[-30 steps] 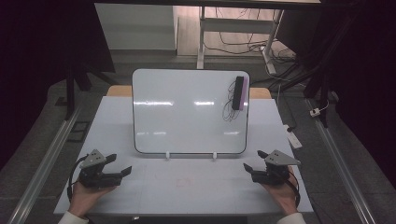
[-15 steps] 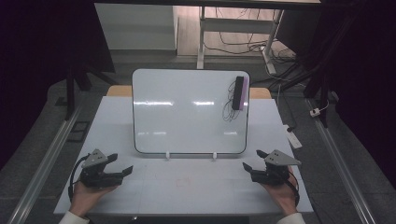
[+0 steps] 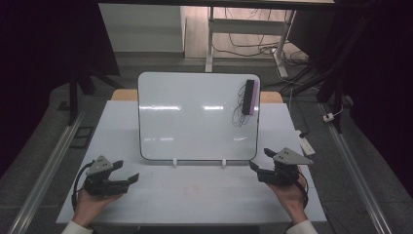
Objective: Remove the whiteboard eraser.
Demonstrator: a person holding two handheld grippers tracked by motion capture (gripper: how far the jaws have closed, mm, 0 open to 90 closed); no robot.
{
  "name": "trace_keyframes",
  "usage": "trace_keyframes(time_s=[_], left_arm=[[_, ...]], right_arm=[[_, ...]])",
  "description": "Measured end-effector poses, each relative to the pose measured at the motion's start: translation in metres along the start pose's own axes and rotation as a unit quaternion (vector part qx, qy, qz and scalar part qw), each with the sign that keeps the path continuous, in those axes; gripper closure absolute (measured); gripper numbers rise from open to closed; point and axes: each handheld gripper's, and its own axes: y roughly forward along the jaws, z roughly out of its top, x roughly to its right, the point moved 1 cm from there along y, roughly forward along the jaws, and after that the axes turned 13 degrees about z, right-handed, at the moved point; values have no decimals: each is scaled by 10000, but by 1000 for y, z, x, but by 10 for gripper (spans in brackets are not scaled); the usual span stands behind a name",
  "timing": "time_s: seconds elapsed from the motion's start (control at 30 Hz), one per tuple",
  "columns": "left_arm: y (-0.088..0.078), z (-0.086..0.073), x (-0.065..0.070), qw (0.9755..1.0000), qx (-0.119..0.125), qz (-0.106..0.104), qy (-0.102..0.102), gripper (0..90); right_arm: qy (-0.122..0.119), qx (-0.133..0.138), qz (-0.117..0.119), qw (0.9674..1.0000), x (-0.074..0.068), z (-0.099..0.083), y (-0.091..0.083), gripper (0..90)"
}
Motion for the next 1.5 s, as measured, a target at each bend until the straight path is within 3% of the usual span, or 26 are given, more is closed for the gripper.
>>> trace_keyframes(time_s=[0.17, 0.33, 0.43, 0.9, 1.3, 1.5], left_arm=[[1, 0, 1, 10000, -22, -3, -7, 191], [2, 0, 0, 10000, -48, -13, -12, 191], [1, 0, 0, 10000, -36, -10, -23, 191], [3, -3, 0, 9999, -91, -41, -31, 194], [4, -4, -1, 9999, -111, -46, -36, 194], [4, -5, -2, 9999, -113, -35, -41, 195]], right_arm=[[95, 74, -243, 9996, 2, 16, 0, 275], [72, 156, -307, 9994, 2, 30, 2, 277], [63, 266, -367, 9990, 5, 48, 8, 278], [191, 491, -917, 9944, 30, 108, 30, 288], [353, 413, -1246, 9907, 41, 130, 55, 324], [473, 407, -1441, 9876, 41, 133, 64, 438]])
